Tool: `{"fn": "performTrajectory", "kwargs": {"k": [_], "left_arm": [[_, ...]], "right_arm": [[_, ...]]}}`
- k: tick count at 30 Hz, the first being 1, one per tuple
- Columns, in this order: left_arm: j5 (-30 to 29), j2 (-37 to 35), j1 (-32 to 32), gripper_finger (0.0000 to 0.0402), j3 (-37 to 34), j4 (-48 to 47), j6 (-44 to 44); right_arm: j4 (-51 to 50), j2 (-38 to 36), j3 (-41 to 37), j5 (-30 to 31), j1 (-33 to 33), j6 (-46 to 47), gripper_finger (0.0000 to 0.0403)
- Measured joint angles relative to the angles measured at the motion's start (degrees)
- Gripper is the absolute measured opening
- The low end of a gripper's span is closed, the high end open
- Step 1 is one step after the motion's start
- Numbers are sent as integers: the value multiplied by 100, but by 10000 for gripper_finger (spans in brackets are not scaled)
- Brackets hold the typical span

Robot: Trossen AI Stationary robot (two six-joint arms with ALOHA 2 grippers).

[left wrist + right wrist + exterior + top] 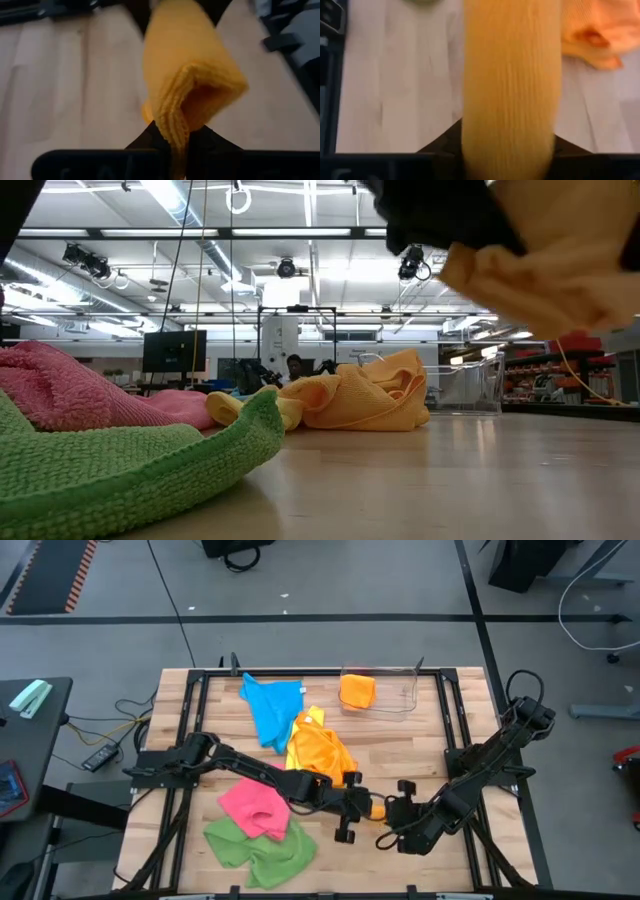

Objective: Fold microfiber towels
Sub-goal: Put the folded right orange microfiber cloth into the transparent bin

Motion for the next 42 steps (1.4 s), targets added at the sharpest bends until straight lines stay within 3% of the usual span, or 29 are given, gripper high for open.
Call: {"fn": "performTrajectory", "kwargs": {"k": [8, 23, 29, 42], "left_arm": [[329, 0, 498, 30, 0, -219, 168], [520, -453, 1758, 30, 4, -681, 1030], [1074, -507, 2547, 30, 4, -835, 1109], [2178, -494, 3756, 30, 290, -1109, 1127]], "right_arm": [[-1291, -709, -3, 331, 4, 700, 193], [-2683, -1071, -121, 2110, -17, 900, 190], [-3056, -1265, -125, 2541, -115, 570, 190], [-2969, -1833, -125, 2667, -433, 270, 190]]}}
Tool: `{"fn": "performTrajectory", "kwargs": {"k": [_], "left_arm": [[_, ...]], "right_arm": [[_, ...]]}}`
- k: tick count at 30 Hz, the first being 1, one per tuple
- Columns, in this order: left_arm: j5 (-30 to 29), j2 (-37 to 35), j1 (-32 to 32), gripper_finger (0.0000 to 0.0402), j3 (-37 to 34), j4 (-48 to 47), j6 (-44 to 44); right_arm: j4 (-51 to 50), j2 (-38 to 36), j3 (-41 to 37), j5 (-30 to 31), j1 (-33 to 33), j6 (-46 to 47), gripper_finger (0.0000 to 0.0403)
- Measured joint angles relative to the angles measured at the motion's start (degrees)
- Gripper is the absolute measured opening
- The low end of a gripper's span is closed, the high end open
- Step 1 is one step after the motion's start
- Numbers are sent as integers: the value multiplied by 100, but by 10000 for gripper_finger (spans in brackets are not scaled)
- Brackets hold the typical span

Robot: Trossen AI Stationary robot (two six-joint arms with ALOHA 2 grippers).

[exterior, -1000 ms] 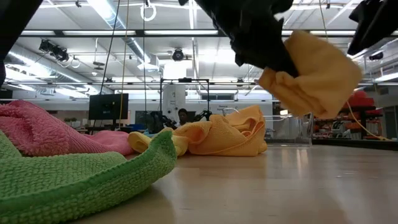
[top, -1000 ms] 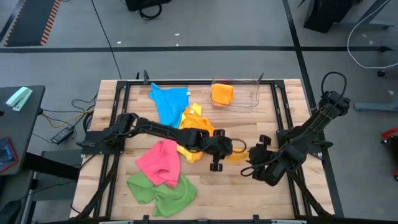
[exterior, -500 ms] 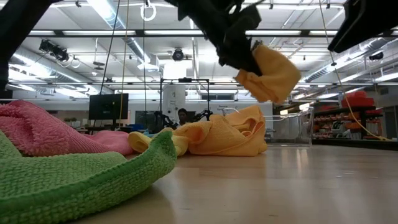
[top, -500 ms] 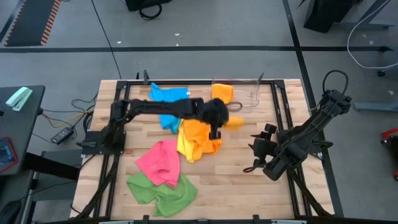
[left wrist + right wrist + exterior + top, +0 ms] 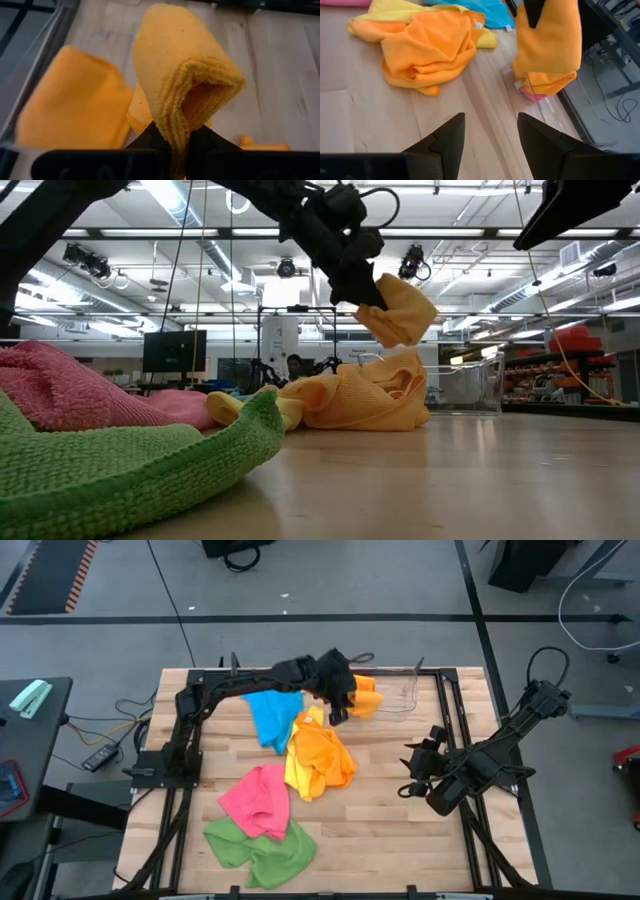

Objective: Fold microfiber towels
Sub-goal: Put the folded right orange microfiber cloth into the transparent bin

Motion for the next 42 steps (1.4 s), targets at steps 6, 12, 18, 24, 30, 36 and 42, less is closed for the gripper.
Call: {"fn": "performTrajectory", "kwargs": {"k": [6, 12, 18, 24, 30, 36, 42], "left_arm": [[268, 51, 294, 30, 539, -226, 236], [853, 319, 575, 30, 950, -200, 83], [1848, 764, 778, 30, 1168, -281, -220], [2724, 1099, 1028, 30, 1216, -216, -468], [2949, 1380, 1093, 30, 1216, 250, -856], [2969, 1530, 1036, 32, 1216, 1265, -1643], [2892, 1533, 1101, 38, 1216, 1193, -1723]], "right_arm": [[69, 19, 0, 16, -143, 35, 190], [300, 20, 0, 23, -329, -7, 190], [463, 20, 0, 27, -422, -5, 190], [479, 20, 0, 21, -422, 132, 190], [504, 20, 0, 22, -422, 199, 190], [614, 20, -27, 68, -422, 208, 190], [850, 22, -334, 64, -422, 208, 190]]}}
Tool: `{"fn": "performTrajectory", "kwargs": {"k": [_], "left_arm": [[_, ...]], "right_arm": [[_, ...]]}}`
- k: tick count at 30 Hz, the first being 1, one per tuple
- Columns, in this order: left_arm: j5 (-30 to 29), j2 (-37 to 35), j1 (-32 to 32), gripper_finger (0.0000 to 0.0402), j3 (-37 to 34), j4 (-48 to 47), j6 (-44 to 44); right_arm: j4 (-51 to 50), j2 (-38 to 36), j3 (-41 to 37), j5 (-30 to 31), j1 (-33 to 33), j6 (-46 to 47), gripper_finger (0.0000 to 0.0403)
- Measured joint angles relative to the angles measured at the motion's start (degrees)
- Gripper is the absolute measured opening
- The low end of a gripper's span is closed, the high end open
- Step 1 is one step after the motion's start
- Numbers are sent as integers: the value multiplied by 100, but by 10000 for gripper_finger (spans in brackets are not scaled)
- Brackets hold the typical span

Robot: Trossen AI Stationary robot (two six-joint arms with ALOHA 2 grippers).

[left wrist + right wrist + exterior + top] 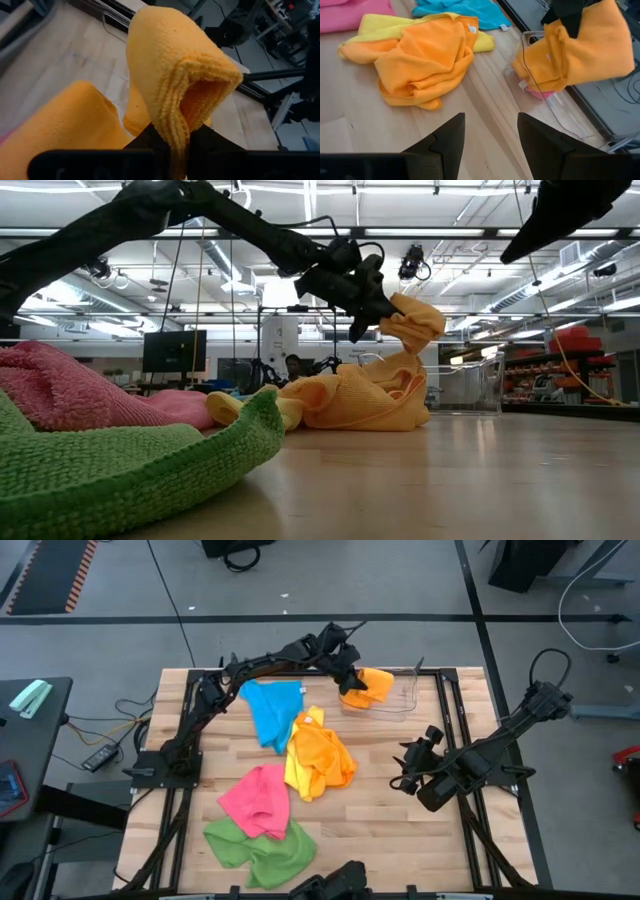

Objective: Fold microfiber towels
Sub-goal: Put the folded right orange microfiber cloth into the transparent bin

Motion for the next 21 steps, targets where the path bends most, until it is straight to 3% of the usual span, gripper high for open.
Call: {"fn": "performTrajectory", "kwargs": {"k": [14, 21], "left_arm": [[-190, -37, 28, 33, 0, -112, 22], [-212, -126, -149, 44, 333, -522, 743]], "right_arm": [[165, 0, -125, -136, -193, -322, 190], [114, -32, -68, -290, -516, -817, 190]]}}
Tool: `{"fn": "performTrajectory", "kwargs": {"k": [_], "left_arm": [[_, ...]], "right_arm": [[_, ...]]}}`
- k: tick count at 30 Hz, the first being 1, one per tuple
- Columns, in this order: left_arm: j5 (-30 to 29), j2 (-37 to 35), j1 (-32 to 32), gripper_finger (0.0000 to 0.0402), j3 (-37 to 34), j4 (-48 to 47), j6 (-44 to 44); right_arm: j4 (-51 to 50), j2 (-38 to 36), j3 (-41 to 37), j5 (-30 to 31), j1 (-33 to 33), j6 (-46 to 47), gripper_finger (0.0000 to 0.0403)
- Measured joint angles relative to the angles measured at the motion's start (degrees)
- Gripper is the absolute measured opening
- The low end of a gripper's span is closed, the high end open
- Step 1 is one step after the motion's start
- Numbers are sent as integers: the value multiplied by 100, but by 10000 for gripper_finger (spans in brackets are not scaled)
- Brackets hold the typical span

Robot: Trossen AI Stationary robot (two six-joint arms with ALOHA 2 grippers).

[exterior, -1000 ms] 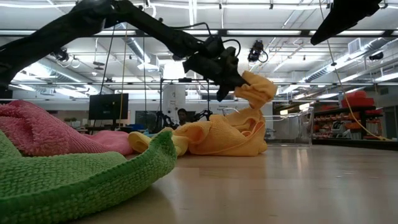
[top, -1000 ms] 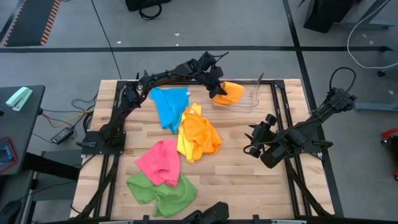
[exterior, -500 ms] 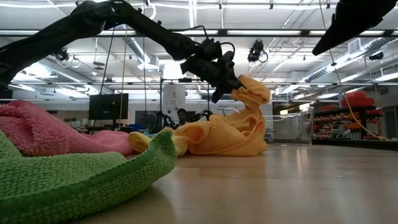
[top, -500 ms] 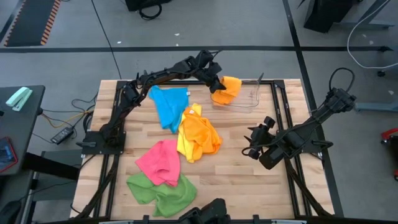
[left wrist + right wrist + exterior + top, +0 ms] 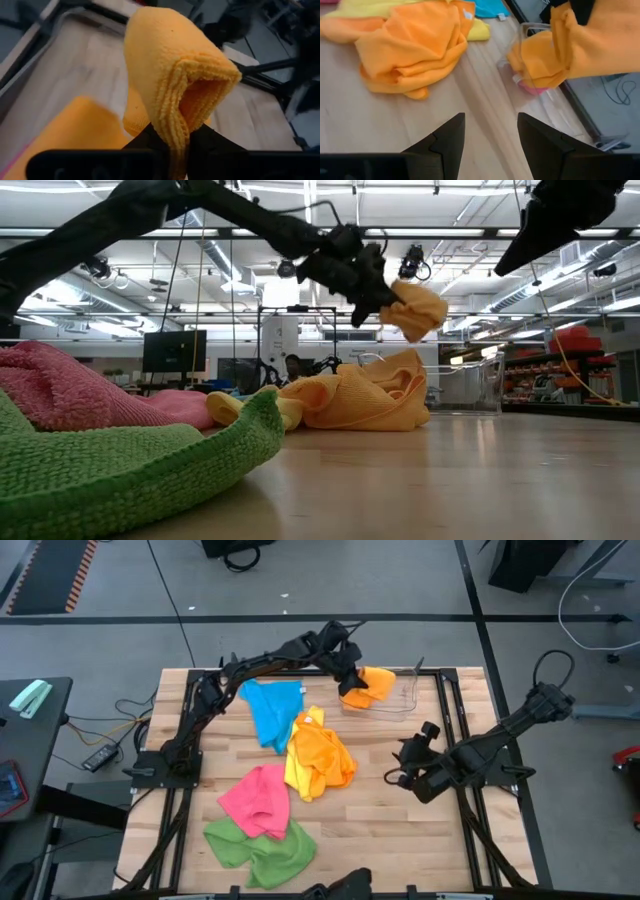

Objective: Fold microfiber towels
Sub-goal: Put the folded right orange microfiber cloth into the transparent bin

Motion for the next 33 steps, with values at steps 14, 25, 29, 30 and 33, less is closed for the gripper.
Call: {"fn": "performTrajectory", "kwargs": {"k": [14, 25, 29, 30, 33], "left_arm": [[-2049, -180, -680, 37, 1261, -1935, 3150], [-2112, -316, -1148, 37, 1249, -1811, 3218], [-2232, -464, -1158, 31, 1253, -1772, 3026], [-2241, -476, -1158, 31, 1253, -1769, 2987], [-2252, -522, -1158, 33, 1249, -1803, 2878]], "right_arm": [[432, -1307, 806, -1242, -2210, -3237, 168], [1943, -1487, 870, -3100, -3510, -5768, 245], [2110, -1476, 870, -3163, -3841, -6079, 295], [2078, -1473, 870, -3170, -3920, -6134, 304], [2093, -1397, 870, -3269, -4178, -6292, 327]]}}
